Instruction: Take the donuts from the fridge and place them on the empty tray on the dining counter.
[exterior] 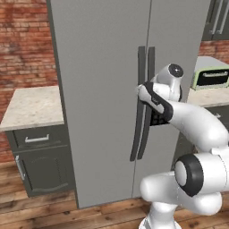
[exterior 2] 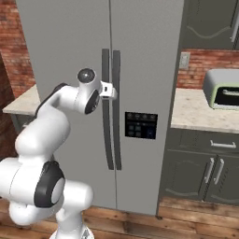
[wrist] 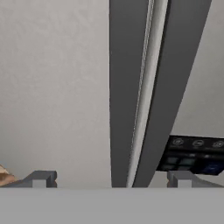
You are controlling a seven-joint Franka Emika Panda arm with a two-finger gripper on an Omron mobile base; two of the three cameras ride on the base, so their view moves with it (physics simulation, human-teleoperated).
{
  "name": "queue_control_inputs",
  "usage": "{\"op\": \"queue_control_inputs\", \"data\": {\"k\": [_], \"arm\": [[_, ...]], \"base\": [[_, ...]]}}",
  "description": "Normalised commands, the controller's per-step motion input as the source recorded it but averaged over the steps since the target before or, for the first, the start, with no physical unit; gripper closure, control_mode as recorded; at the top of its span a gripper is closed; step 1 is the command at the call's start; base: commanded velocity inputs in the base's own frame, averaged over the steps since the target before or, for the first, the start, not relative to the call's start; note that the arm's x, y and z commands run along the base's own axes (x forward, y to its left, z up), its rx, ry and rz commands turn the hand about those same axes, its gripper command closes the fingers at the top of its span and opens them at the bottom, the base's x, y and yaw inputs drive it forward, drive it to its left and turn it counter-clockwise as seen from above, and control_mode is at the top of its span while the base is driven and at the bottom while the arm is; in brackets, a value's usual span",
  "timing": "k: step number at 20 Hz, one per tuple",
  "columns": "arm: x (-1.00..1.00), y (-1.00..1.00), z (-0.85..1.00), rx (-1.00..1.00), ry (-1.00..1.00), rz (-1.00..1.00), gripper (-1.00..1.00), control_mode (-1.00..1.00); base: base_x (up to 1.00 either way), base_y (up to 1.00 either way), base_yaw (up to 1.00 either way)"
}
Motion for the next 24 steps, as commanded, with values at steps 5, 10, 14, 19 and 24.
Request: {"op": "queue_control_inputs", "data": {"k": [5, 10, 14, 19, 24], "arm": [[0.54, 0.08, -0.22, 0.00, 0.00, 0.01, -1.00, -1.00], [0.60, 0.05, -0.21, 0.00, 0.00, 0.00, -1.00, -1.00], [0.55, 0.00, -0.16, 0.00, 0.00, 0.00, -1.00, -1.00], [0.38, 0.00, -0.08, 0.00, 0.00, 0.00, -1.00, -1.00], [0.37, 0.00, -0.14, 0.00, 0.00, 0.00, -1.00, -1.00]], "base": [[0.00, 0.00, 0.00], [0.00, 0.00, 0.00], [0.00, 0.00, 0.00], [0.00, 0.00, 0.00], [0.00, 0.00, 0.00]]}}
